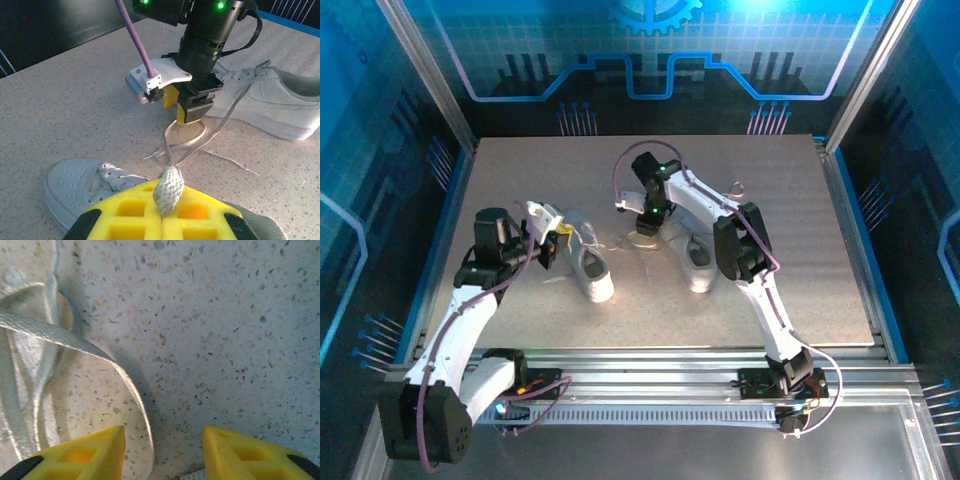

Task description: Tie the shoes

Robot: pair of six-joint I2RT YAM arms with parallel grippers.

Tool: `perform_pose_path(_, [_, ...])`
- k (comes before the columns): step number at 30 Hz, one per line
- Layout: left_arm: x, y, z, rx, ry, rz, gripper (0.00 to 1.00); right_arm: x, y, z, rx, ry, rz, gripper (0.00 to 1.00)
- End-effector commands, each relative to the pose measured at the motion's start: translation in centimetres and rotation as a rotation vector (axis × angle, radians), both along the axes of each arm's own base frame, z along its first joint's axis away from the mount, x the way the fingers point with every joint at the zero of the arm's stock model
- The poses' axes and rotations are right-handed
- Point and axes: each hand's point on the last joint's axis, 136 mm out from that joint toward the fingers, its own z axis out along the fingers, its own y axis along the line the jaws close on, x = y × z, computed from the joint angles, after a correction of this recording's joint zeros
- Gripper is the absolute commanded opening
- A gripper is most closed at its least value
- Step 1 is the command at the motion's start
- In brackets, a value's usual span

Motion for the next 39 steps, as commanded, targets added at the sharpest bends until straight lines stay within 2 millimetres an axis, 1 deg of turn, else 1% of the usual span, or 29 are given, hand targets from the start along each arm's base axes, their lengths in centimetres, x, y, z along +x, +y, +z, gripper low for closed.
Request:
perform_pose_path(1, [-0.1, -0.1, 0.2, -0.006, 0.0, -0.016, 0.0, -0.6, 0.2, -1.2, -0.059, 0.009, 0.061, 0.45])
perform_pose_path(6, [-0.1, -0.1, 0.0, -0.002, 0.003, -0.018, 0.0, -1.7, 0.5, -3.3, -0.105, 0.037, 0.102, 0.45])
perform_pose_path(9, [0.0, -0.1, 0.0, -0.002, 0.004, -0.019, 0.0, -2.5, 0.8, -4.3, -0.116, 0.056, 0.125, 0.41])
perform_pose_path(10, [-0.1, -0.2, 0.0, -0.003, 0.004, -0.022, 0.0, -2.8, 1.0, -4.7, -0.118, 0.063, 0.131, 0.36])
perform_pose_path(11, [-0.1, -0.2, 0.0, -0.004, 0.005, -0.025, 0.0, -3.0, 1.0, -5.0, -0.124, 0.066, 0.135, 0.24])
perform_pose_path(13, [-0.2, -0.2, 0.1, -0.002, 0.003, -0.026, 0.0, -3.1, 1.1, -5.1, -0.13, 0.06, 0.131, 0.05])
perform_pose_path(14, [-0.3, -0.2, 0.1, -0.001, 0.003, -0.026, 0.0, -3.0, 1.2, -4.9, -0.128, 0.055, 0.124, 0.0])
perform_pose_path(15, [-0.3, -0.2, 0.2, 0.001, 0.0, -0.026, 0.0, -2.6, 1.3, -4.4, -0.12, 0.039, 0.108, 0.0])
perform_pose_path(17, [-0.5, -0.2, 0.3, 0.006, -0.006, -0.025, 0.0, -1.2, 1.4, -2.5, -0.085, -0.023, 0.06, 0.0])
perform_pose_path(18, [-0.6, -0.1, 0.4, 0.008, -0.009, -0.024, 0.0, -0.3, 1.5, -1.1, -0.052, -0.065, 0.03, 0.0])
perform_pose_path(20, [-0.8, -0.1, 0.5, 0.009, -0.014, -0.023, 0.0, 1.5, 1.7, 2.3, 0.02, -0.162, -0.028, 0.0])
perform_pose_path(22, [-1.1, -0.1, 0.6, 0.006, -0.014, -0.023, 0.0, 3.1, 2.0, 6.4, 0.102, -0.261, -0.075, 0.0])
perform_pose_path(25, [-1.4, -0.2, 0.6, -0.003, -0.016, -0.025, 0.0, 4.1, 2.6, 10.6, 0.186, -0.344, -0.103, 0.0])
perform_pose_path(28, [-1.7, -0.3, 0.5, -0.016, -0.015, -0.025, 0.0, 4.3, 3.6, 13.0, 0.247, -0.373, -0.113, 0.0])
perform_pose_path(32, [-1.9, -0.4, 0.6, -0.031, -0.014, -0.029, 0.0, 4.2, 5.6, 14.9, 0.313, -0.394, -0.112, 0.0])
perform_pose_path(35, [-2.1, -0.6, 0.9, -0.046, -0.021, -0.036, 0.0, 3.2, 8.8, 16.8, 0.397, -0.388, -0.092, 0.0])
perform_pose_path(37, [-2.2, -0.7, 1.0, -0.057, -0.019, -0.041, 0.0, 2.3, 11.7, 18.5, 0.478, -0.383, -0.078, 0.0])
perform_pose_path(39, [-2.3, -0.9, 1.1, -0.068, -0.021, -0.049, 0.0, 0.6, 14.9, 20.5, 0.583, -0.351, -0.043, 0.0])
